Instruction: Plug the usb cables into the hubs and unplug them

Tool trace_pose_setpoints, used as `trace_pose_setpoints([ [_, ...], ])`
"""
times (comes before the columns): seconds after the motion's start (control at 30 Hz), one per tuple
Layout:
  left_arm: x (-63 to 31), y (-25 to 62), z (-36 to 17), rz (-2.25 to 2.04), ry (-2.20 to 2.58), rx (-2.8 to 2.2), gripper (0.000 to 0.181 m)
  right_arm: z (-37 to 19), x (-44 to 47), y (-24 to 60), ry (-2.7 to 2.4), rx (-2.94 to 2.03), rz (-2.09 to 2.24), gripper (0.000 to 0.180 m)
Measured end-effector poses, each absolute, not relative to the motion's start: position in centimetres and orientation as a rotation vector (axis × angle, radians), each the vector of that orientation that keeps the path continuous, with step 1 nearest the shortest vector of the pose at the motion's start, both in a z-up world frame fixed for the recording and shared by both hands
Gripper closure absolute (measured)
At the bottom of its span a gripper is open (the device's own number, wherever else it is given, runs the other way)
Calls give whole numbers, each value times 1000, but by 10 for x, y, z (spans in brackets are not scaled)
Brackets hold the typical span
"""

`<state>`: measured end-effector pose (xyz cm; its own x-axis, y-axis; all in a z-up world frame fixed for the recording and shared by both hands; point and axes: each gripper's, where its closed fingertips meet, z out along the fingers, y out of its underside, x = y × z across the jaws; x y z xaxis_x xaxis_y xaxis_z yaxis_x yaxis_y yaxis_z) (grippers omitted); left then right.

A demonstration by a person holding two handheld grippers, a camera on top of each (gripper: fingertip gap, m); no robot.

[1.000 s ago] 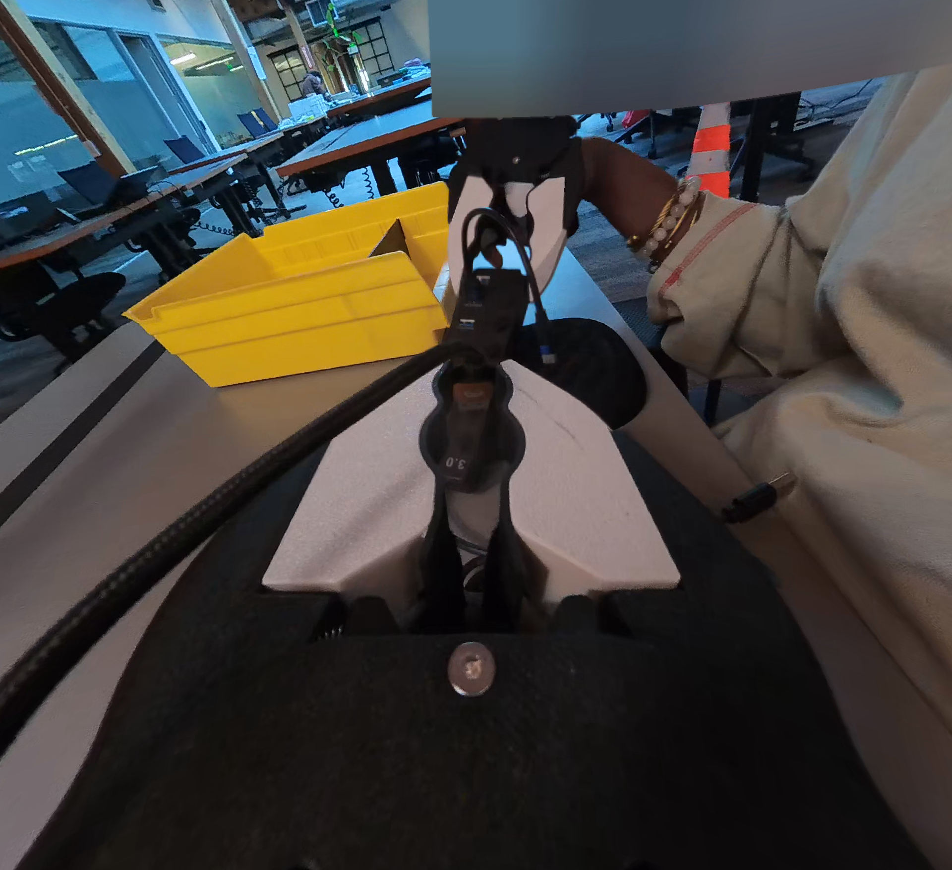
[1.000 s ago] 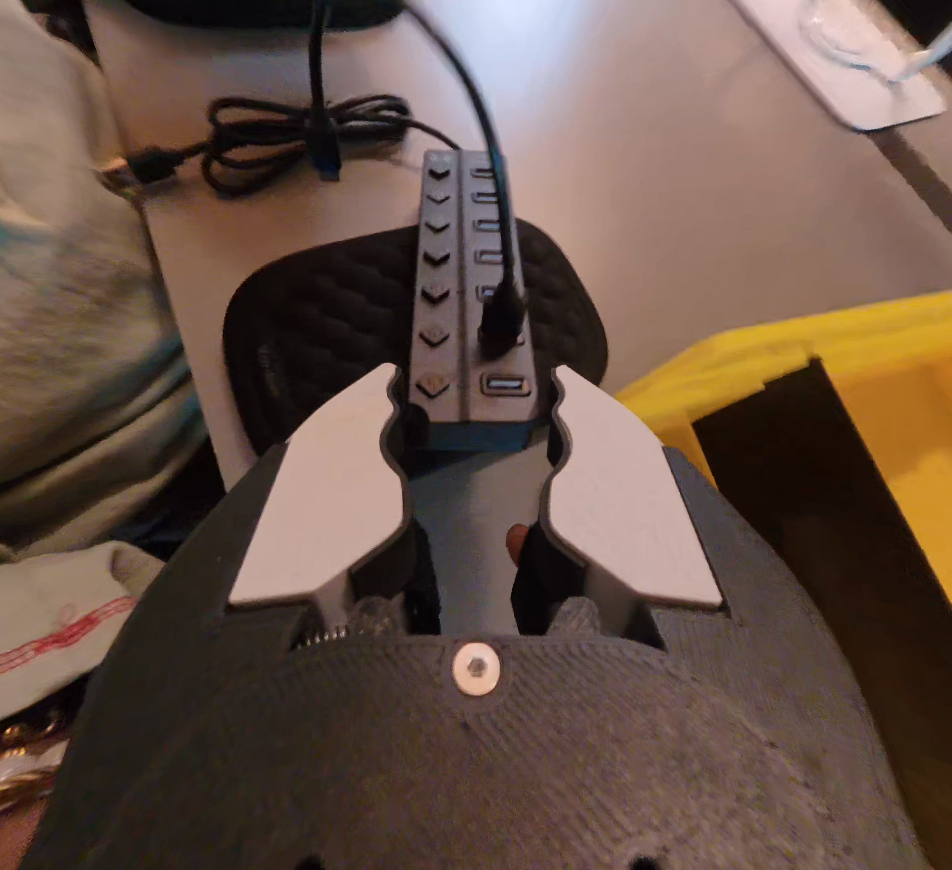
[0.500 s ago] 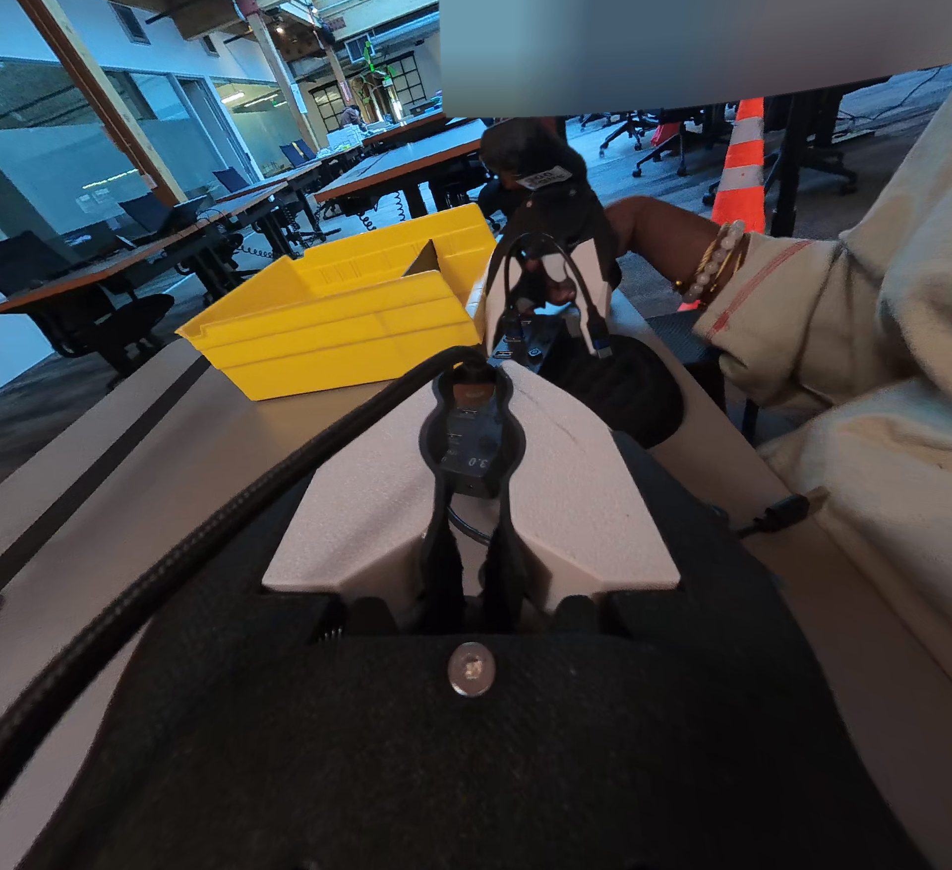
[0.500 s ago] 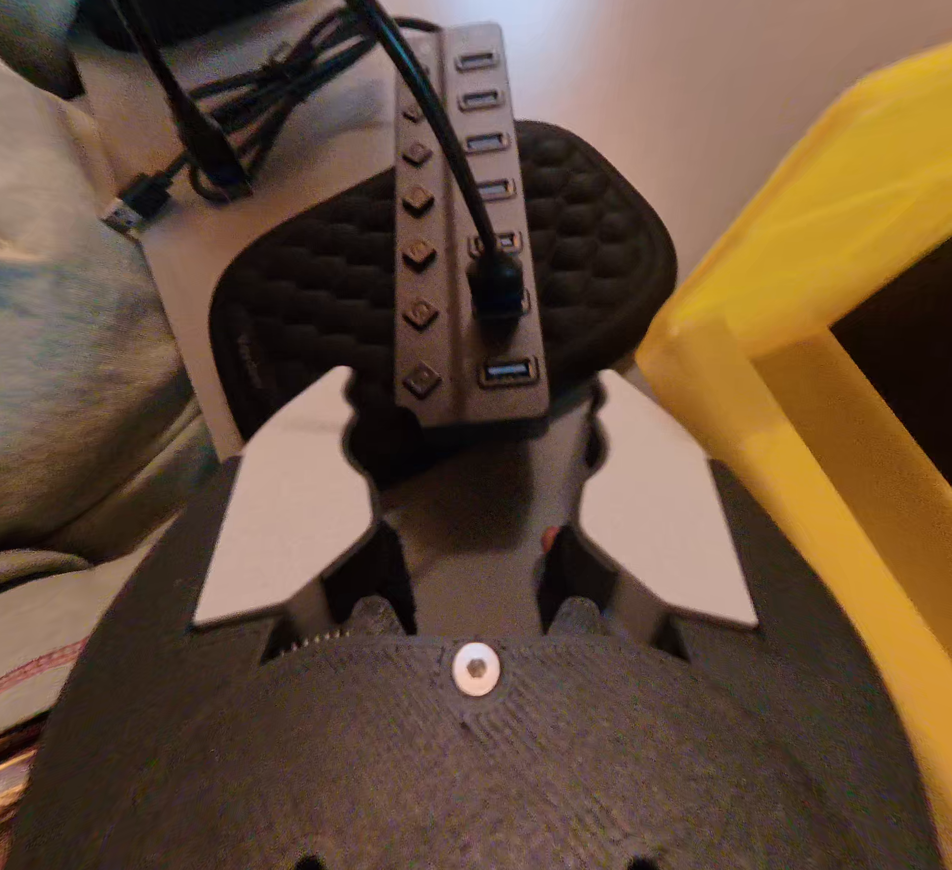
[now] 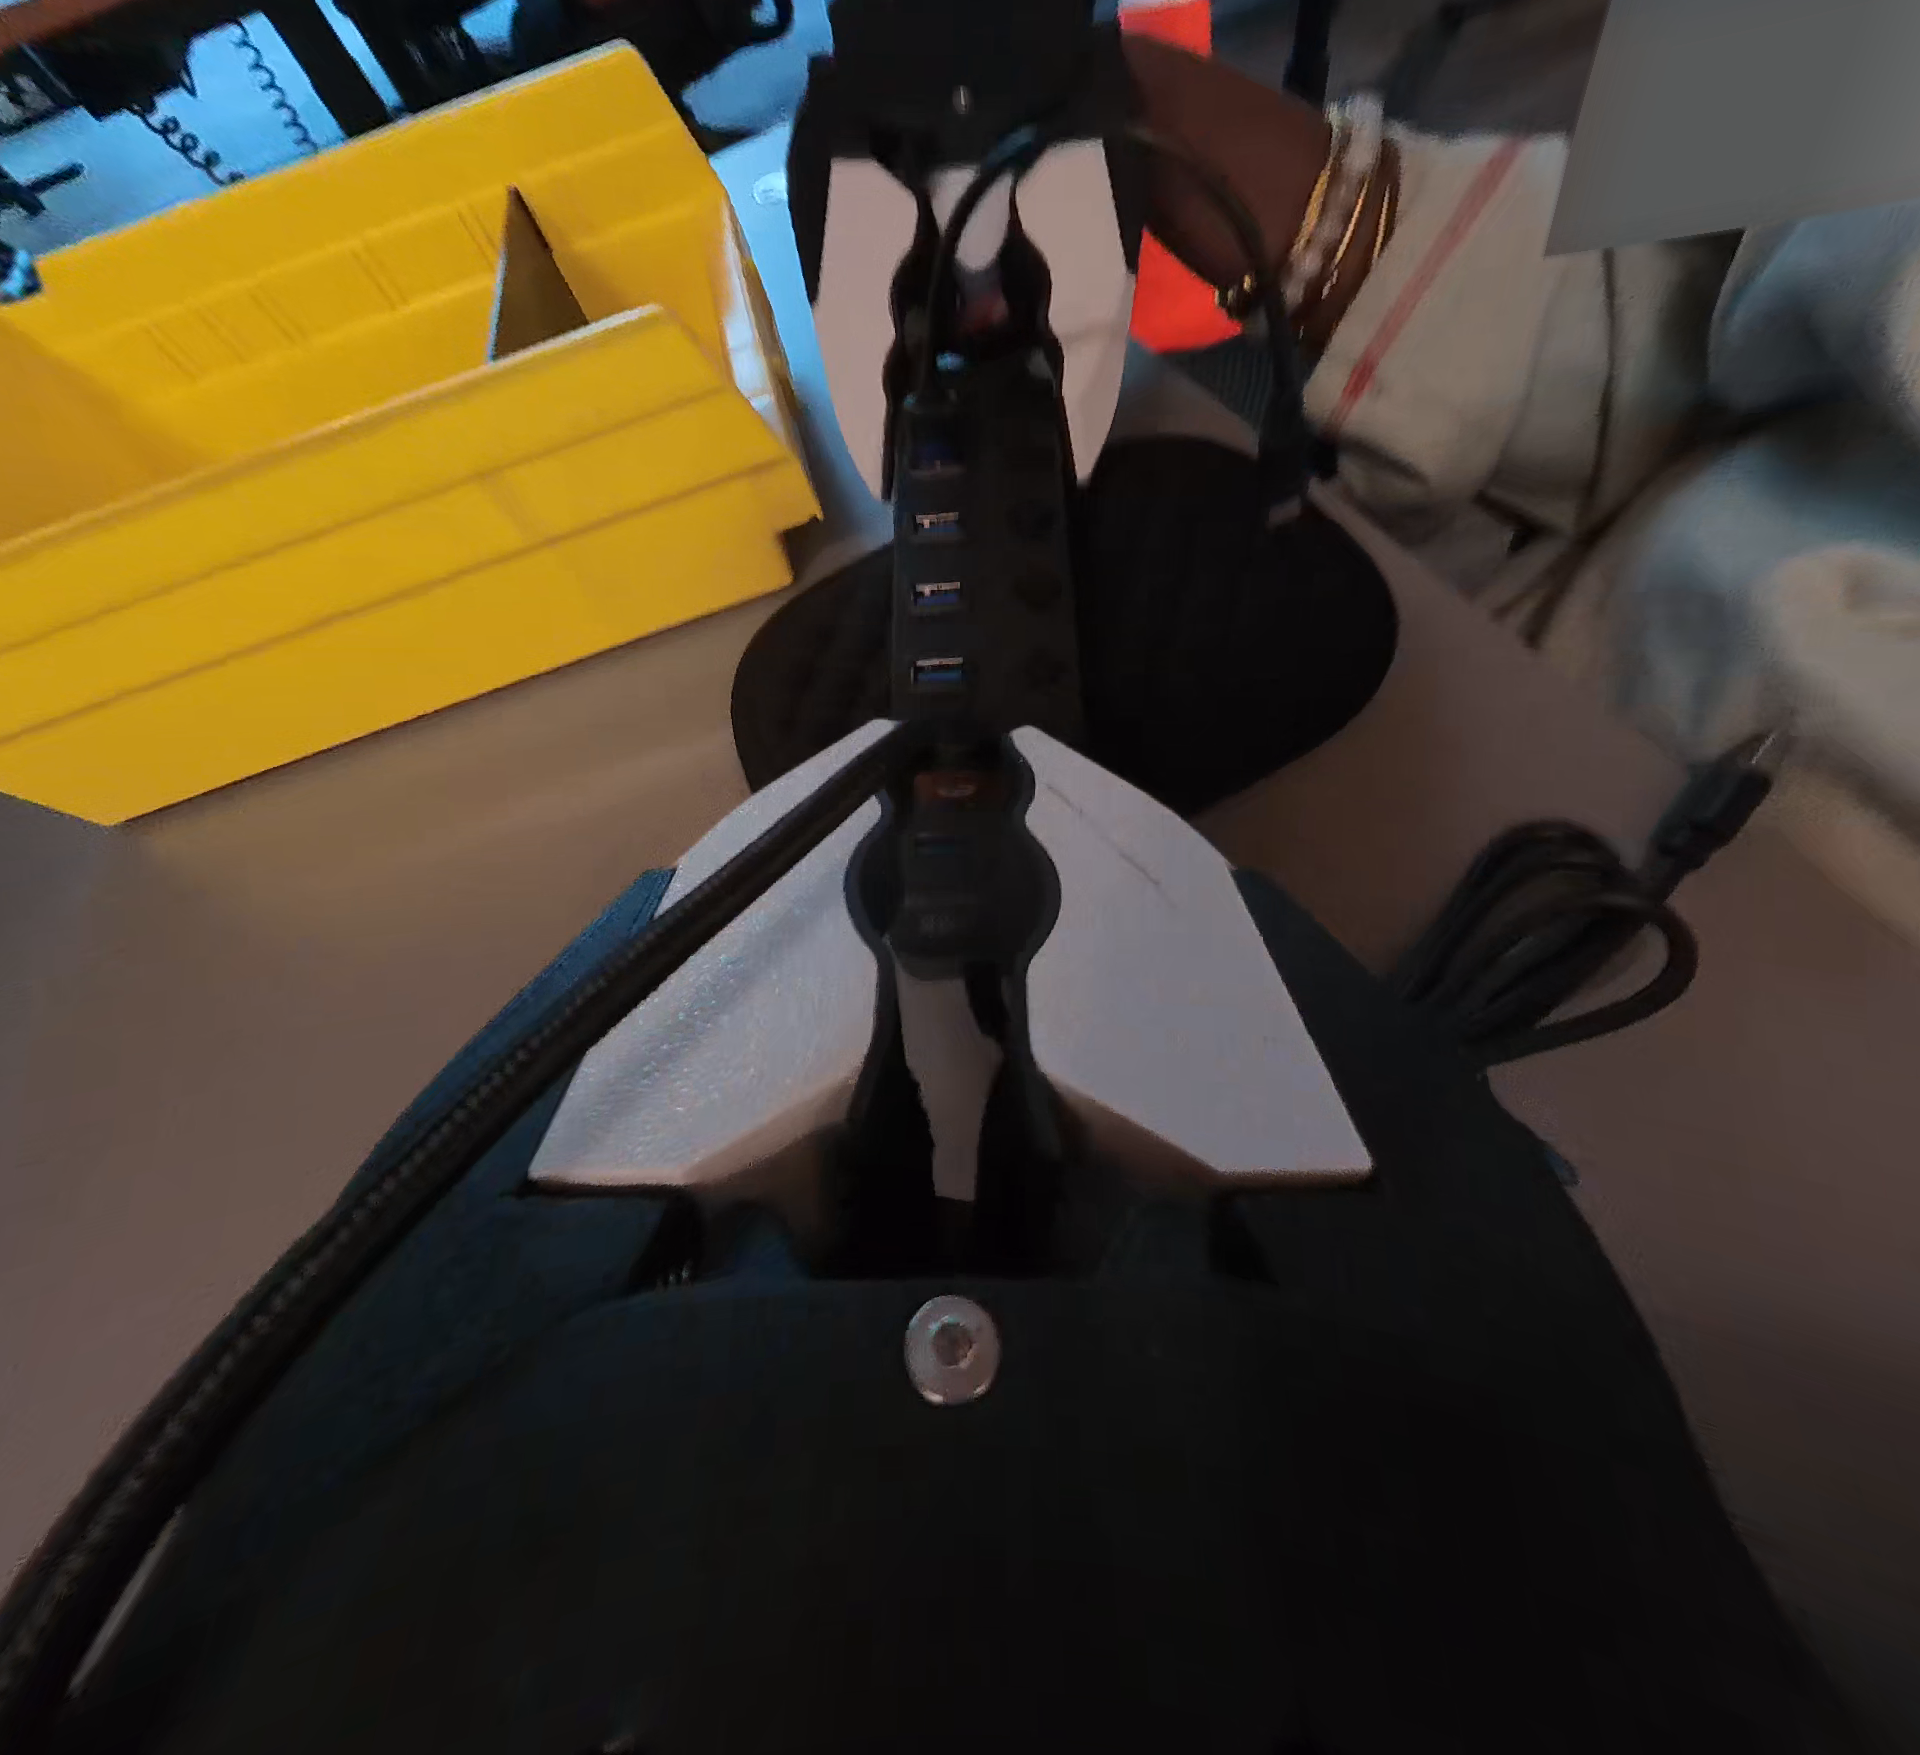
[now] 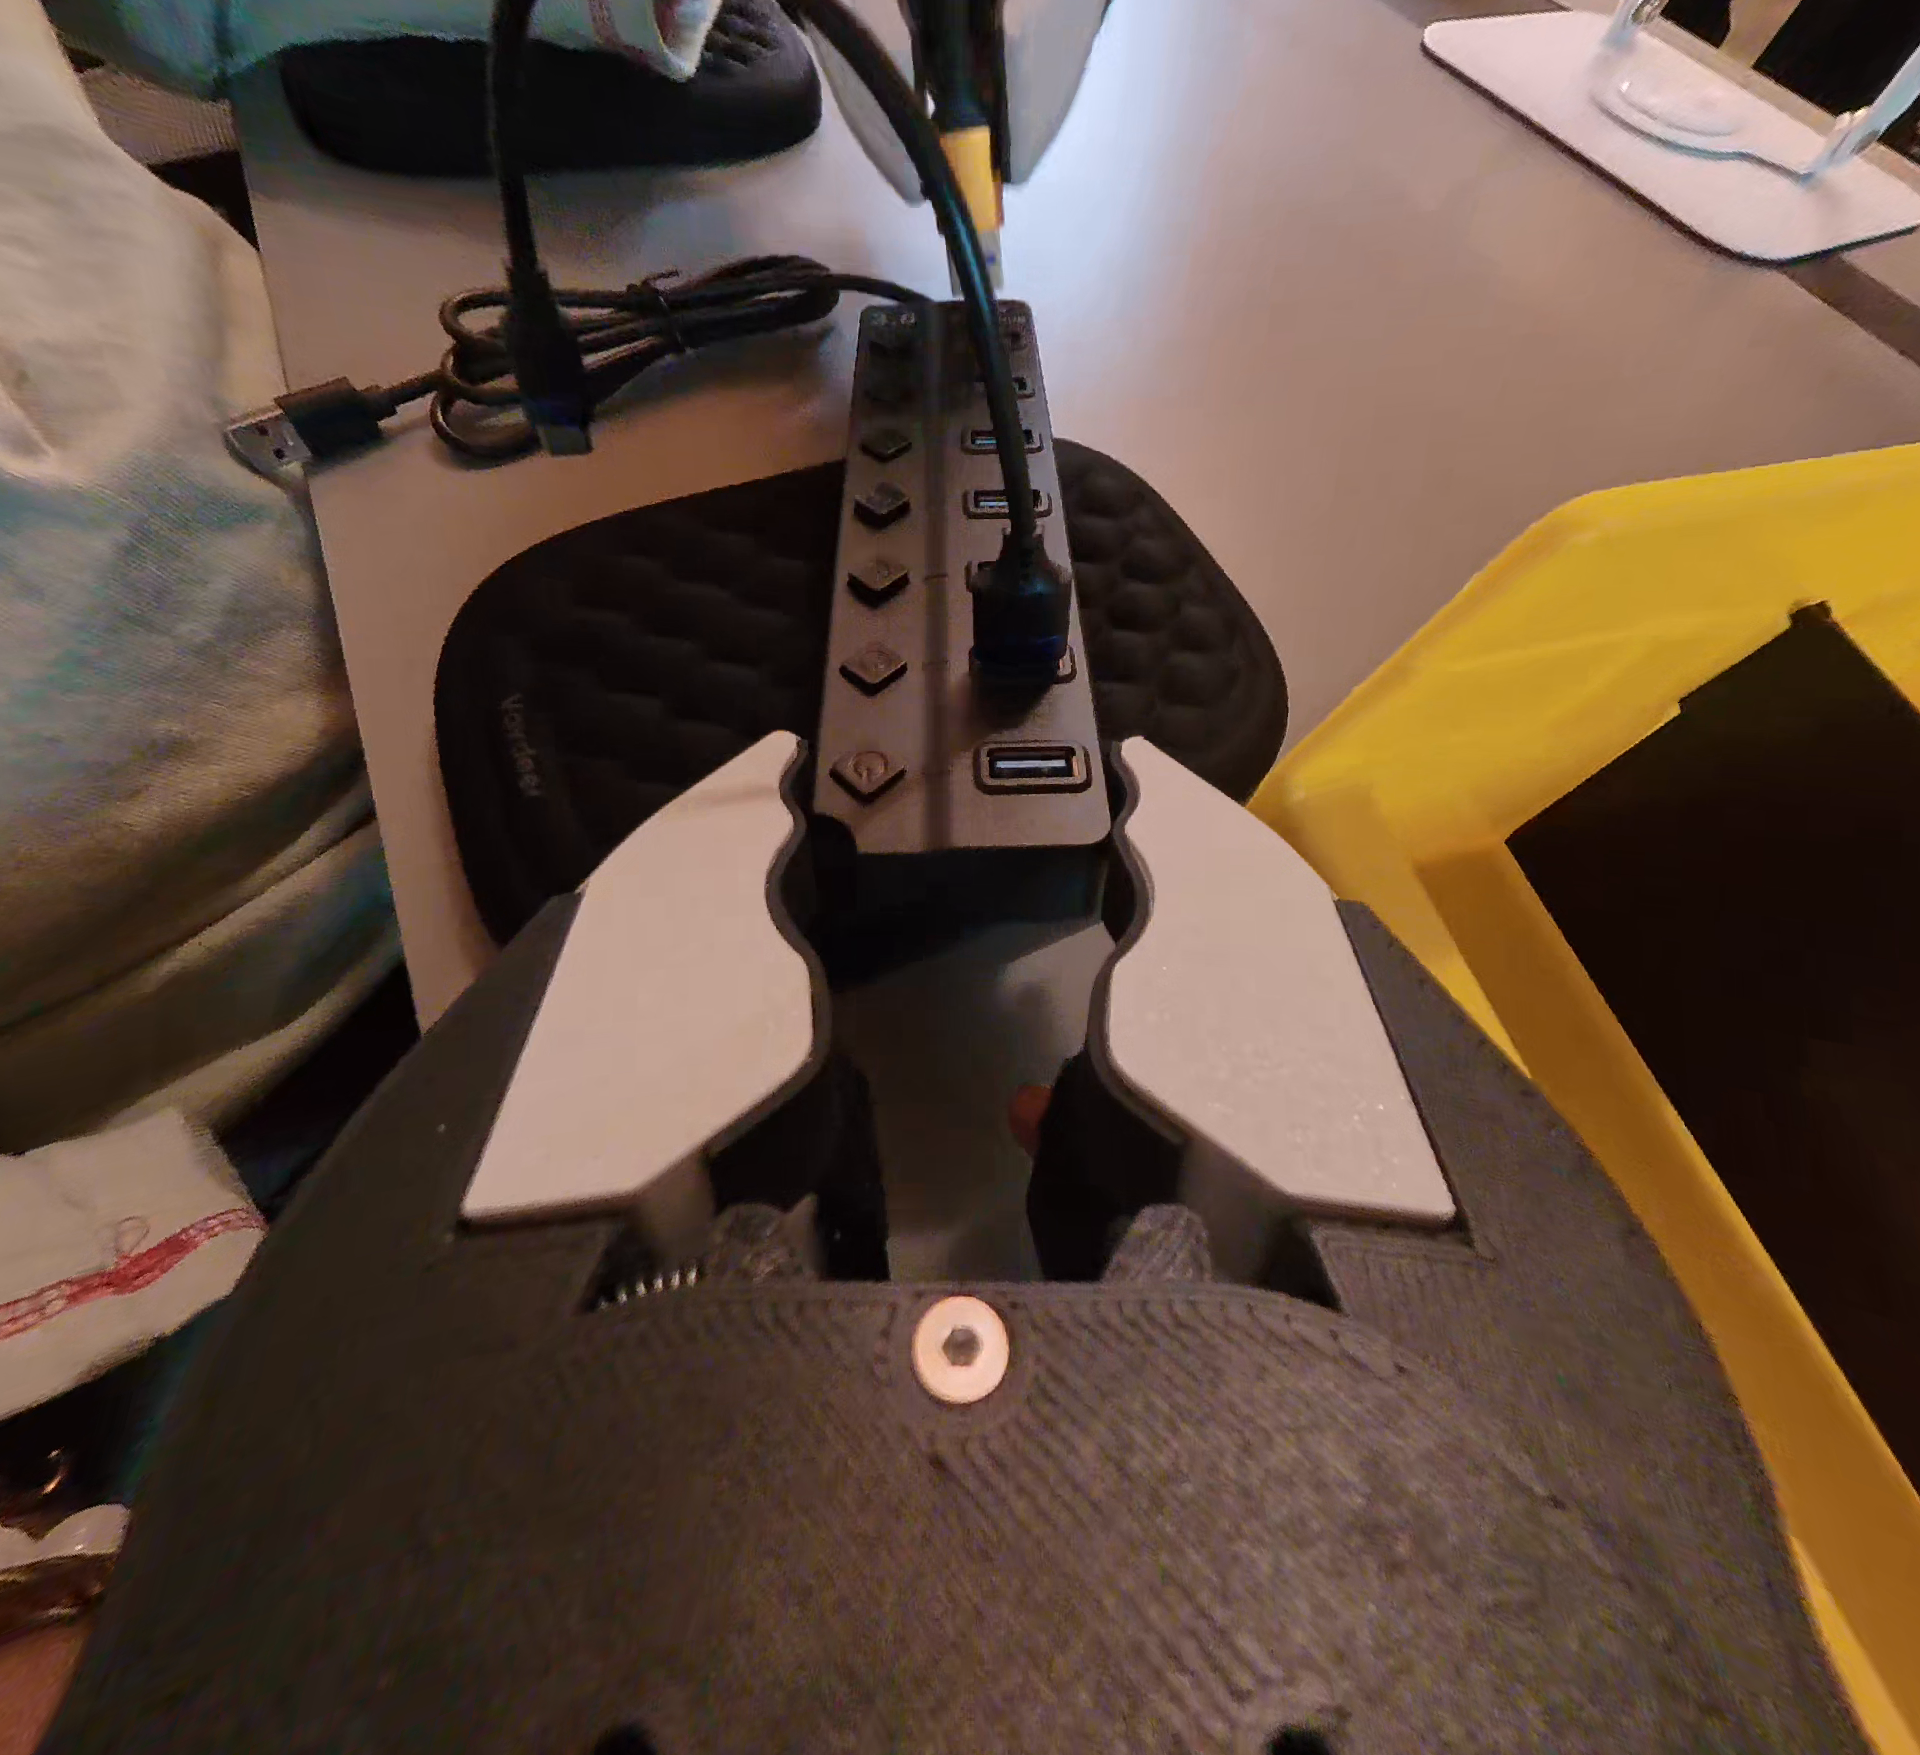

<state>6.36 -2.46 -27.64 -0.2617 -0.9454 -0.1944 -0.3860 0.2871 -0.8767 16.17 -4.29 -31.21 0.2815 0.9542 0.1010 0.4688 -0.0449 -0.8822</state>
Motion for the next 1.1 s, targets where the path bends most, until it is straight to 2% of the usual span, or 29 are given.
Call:
trace_pose_setpoints([
  [0.9, 66, -17, -300, -845, 1953, -1331, 165, -308, 157, -44, -1301, -1646, 716, 126],
  [1.1, 64, -15, -304, -962, 1859, -1324, 165, -302, 156, -45, -1282, -1638, 731, 125],
])
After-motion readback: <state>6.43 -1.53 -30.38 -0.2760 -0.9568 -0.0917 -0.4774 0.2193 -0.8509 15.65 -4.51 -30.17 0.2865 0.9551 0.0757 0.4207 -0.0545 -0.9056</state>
